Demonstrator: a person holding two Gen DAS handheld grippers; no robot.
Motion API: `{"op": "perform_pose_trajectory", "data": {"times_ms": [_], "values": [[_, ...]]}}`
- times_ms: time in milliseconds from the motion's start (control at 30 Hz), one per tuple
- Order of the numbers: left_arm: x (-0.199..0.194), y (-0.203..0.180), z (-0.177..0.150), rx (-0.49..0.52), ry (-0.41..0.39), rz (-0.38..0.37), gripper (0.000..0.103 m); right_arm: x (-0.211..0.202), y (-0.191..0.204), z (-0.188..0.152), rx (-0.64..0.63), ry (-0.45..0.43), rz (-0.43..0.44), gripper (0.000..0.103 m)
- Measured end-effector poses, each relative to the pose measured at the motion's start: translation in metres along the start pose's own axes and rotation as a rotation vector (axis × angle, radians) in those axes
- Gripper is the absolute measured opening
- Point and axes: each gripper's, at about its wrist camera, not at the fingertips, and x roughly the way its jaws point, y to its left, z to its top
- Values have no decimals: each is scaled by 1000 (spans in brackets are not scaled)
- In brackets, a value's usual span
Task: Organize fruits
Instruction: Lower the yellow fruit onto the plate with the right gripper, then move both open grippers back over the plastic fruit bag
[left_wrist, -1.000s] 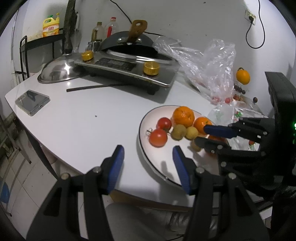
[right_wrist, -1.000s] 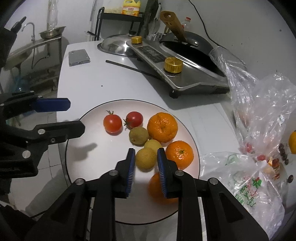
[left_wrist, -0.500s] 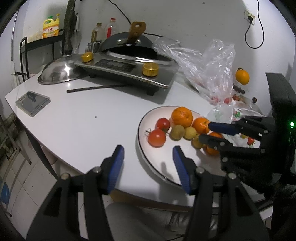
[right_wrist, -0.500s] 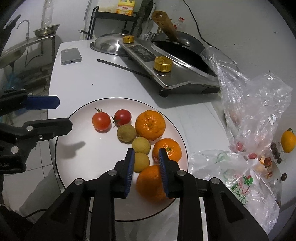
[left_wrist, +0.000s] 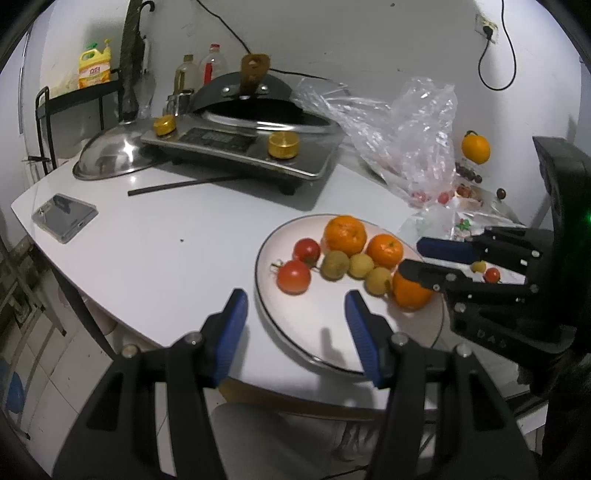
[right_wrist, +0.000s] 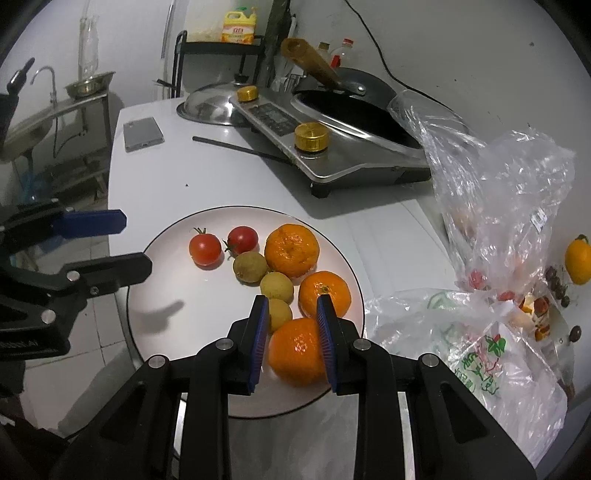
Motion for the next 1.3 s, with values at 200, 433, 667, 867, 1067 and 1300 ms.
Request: {"op": "perform_pose_trajectory", "data": {"times_ms": [200,433,667,867,1067,1300], "values": [[-8,-13,0,20,-11,-1,64,-14,-6,-5,27,-17,13,33],[-17,-27,1,42,-20,-1,66,-31,-13,-12,48,-40,20,35],[-24,-45,1,68,-25,-3,66,-47,-22,-21,68,-62,20,35],[-27,-65,1,98,-26,-14,66,-60,-32,-31,92,-78,23,35],[-26,-83,5,120,-23,-16,66,-73,-45,-41,117,-94,16,35],[-25,-110,9,164,-23,-29,66,-88,-66,-58,166,-113,5,35]]}}
